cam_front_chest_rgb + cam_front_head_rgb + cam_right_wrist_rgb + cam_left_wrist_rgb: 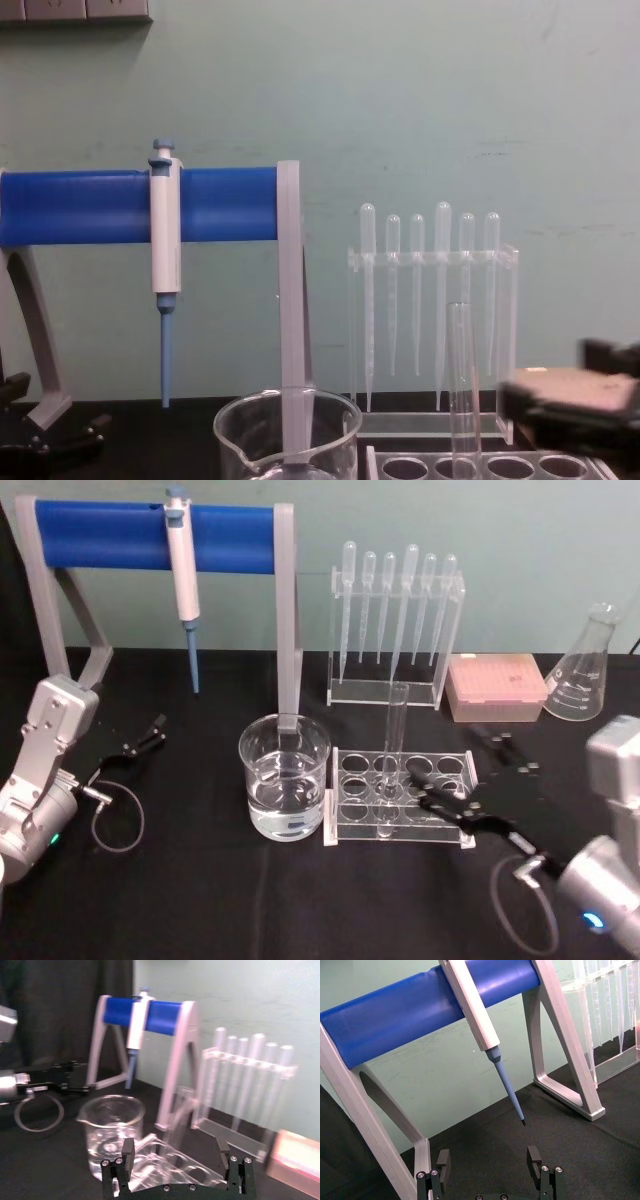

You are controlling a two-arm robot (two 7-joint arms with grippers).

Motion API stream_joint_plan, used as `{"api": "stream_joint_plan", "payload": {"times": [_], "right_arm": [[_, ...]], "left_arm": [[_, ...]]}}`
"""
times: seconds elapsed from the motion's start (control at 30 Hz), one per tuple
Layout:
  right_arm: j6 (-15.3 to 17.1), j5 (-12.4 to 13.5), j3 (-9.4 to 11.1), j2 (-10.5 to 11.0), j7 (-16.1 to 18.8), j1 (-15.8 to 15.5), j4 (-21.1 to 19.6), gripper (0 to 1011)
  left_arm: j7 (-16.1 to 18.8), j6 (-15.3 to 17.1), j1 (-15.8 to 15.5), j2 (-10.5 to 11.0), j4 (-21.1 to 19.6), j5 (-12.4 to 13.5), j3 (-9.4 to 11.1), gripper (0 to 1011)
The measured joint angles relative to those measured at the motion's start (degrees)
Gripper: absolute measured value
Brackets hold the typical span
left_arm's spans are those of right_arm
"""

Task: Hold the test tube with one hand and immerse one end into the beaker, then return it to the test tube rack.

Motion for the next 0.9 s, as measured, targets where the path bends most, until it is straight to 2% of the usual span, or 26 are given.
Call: {"api": "stream_joint_plan", "payload": {"times": [0.17,0.23,0.33,0.4,0.53,0.67,0.9], "right_arm": [[-0.9,0.1,4.8,0.3,-2.4,-3.7,-2.0,1002],[-1.3,-0.3,6.5,0.1,-3.5,-4.3,-2.0,1002],[-2.4,-1.8,7.8,-0.5,-4.9,-3.8,-0.1,1002],[-2.9,-2.8,8.0,-1.0,-5.7,-3.2,1.2,1002],[-3.8,-7.6,7.5,-2.8,-9.0,-0.1,7.2,1003],[-5.1,-10.7,6.7,-4.2,-10.8,2.0,11.7,1002],[-9.1,-13.2,6.3,-6.4,-11.9,3.8,17.2,1002]], "left_arm": [[0.0,0.0,0.0,0.0,0.0,0.0,0.0,1000],[0.0,0.0,0.0,0.0,0.0,0.0,0.0,1000],[0.0,0.0,0.0,0.0,0.0,0.0,0.0,1000],[0.0,0.0,0.0,0.0,0.0,0.0,0.0,1000],[0.0,0.0,0.0,0.0,0.0,0.0,0.0,1000],[0.0,0.0,0.0,0.0,0.0,0.0,0.0,1000],[0.0,0.0,0.0,0.0,0.0,0.0,0.0,1000]]}}
